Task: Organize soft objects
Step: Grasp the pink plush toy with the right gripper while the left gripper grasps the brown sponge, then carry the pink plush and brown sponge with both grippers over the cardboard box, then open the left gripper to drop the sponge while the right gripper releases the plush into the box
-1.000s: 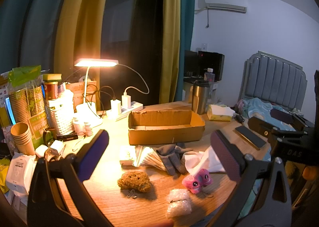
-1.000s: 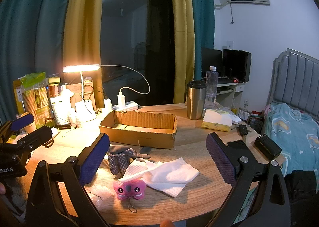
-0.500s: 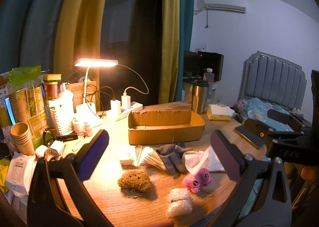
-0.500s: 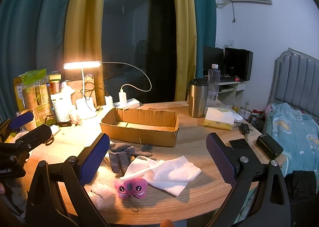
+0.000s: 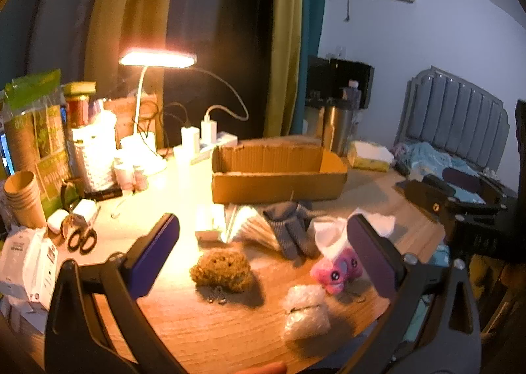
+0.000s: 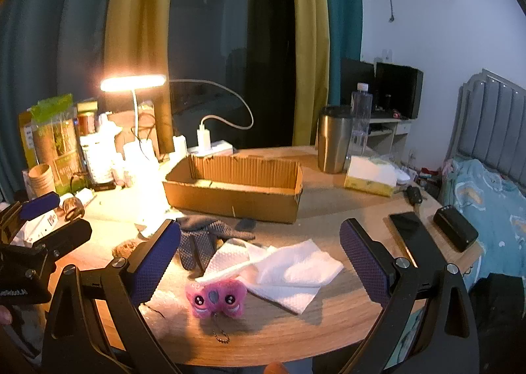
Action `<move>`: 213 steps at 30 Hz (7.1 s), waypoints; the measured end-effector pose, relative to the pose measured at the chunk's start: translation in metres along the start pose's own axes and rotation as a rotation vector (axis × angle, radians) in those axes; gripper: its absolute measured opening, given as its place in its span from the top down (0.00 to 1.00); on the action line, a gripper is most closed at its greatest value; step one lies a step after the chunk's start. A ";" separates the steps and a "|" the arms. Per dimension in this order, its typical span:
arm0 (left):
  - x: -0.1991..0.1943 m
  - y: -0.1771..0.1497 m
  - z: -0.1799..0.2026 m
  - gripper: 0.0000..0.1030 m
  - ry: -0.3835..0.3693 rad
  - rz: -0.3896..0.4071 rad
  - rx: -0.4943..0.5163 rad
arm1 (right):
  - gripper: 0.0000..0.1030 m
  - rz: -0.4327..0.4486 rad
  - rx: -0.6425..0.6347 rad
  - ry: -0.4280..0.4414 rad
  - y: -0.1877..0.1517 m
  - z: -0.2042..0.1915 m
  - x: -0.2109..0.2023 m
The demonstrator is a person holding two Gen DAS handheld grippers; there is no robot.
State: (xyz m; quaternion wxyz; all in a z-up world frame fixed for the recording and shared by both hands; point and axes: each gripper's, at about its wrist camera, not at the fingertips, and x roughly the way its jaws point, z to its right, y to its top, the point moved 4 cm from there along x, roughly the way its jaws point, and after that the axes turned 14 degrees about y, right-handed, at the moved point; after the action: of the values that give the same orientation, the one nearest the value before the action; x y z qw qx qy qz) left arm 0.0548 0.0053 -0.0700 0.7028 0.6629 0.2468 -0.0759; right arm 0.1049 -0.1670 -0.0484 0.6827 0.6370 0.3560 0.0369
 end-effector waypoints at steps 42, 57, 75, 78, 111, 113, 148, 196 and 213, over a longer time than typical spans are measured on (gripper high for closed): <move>0.121 -0.062 -0.020 0.00 0.088 -0.330 0.043 | 0.04 -0.369 0.062 0.163 -0.088 -0.004 0.120; 0.140 -0.074 -0.013 0.32 0.024 -0.429 0.092 | 0.38 -0.393 0.016 0.200 -0.088 -0.008 0.116; 0.098 -0.038 -0.009 0.38 -0.056 -0.326 0.077 | 0.40 -0.289 -0.042 0.182 -0.044 -0.008 0.079; 0.092 -0.028 -0.007 0.38 -0.065 -0.303 0.079 | 0.40 -0.265 -0.045 0.179 -0.034 -0.007 0.073; 0.094 0.073 0.041 0.38 -0.093 -0.132 0.101 | 0.40 -0.138 -0.027 0.185 0.042 0.054 0.084; 0.098 0.078 0.045 0.38 -0.092 -0.128 0.101 | 0.40 -0.130 -0.020 0.187 0.047 0.060 0.087; 0.206 0.080 0.087 0.38 -0.085 -0.219 0.107 | 0.40 -0.165 0.038 0.259 0.059 0.099 0.175; 0.224 0.063 0.078 0.24 -0.069 -0.300 0.080 | 0.33 -0.209 0.085 0.248 0.048 0.107 0.188; 0.174 0.062 0.045 0.23 -0.074 -0.238 0.039 | 0.33 -0.201 0.037 0.237 0.046 0.069 0.154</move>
State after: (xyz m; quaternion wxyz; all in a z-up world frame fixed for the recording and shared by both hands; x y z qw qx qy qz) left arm 0.2434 0.0070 -0.0928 0.6844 0.6391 0.2963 -0.1880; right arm 0.2754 -0.1389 -0.0792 0.6242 0.6019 0.4967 0.0366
